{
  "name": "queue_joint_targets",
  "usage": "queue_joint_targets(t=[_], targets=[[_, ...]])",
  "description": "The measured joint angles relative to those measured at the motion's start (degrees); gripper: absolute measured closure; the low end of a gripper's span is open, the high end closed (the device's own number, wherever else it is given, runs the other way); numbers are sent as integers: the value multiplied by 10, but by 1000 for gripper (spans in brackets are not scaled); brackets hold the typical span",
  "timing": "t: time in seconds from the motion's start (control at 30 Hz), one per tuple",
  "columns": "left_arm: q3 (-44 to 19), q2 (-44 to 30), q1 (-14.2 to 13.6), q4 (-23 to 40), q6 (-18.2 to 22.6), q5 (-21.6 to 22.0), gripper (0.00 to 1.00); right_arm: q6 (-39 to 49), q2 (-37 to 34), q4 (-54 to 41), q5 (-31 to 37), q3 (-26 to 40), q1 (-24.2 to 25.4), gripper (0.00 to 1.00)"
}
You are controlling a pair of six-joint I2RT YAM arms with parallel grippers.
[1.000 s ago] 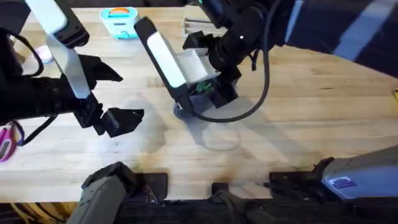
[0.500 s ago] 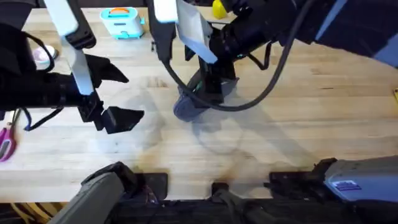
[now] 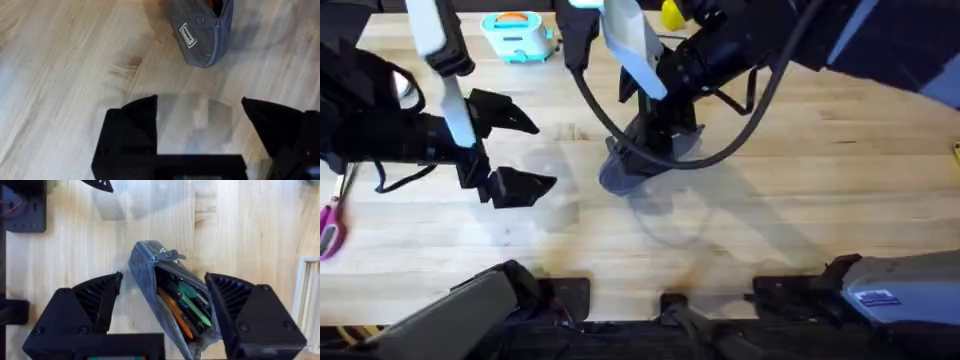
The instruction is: Unzip the bag, pick up the pens from the table one at a time and place them inside, then zip the bag closed.
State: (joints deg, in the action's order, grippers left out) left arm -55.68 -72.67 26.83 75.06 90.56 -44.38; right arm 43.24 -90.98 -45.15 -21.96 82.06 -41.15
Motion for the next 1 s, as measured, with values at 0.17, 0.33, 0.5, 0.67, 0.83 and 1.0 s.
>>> queue_joint_targets(t=[0.17,0.33,0.5,0.67,0.83,1.0], targets=[[0,-6,0,19,37,-2,7,0,0,0,0,0,0,6],[0,-6,0,23,76,-3,7,0,0,0,0,0,0,6],[0,-6,0,23,96,-5,7,0,0,0,0,0,0,6],[0,-6,0,24,105,-5,7,0,0,0,0,0,0,6],[0,-6,0,23,110,-5,7,0,0,0,0,0,0,6],[0,-7,0,24,113,-5,7,0,0,0,0,0,0,6]])
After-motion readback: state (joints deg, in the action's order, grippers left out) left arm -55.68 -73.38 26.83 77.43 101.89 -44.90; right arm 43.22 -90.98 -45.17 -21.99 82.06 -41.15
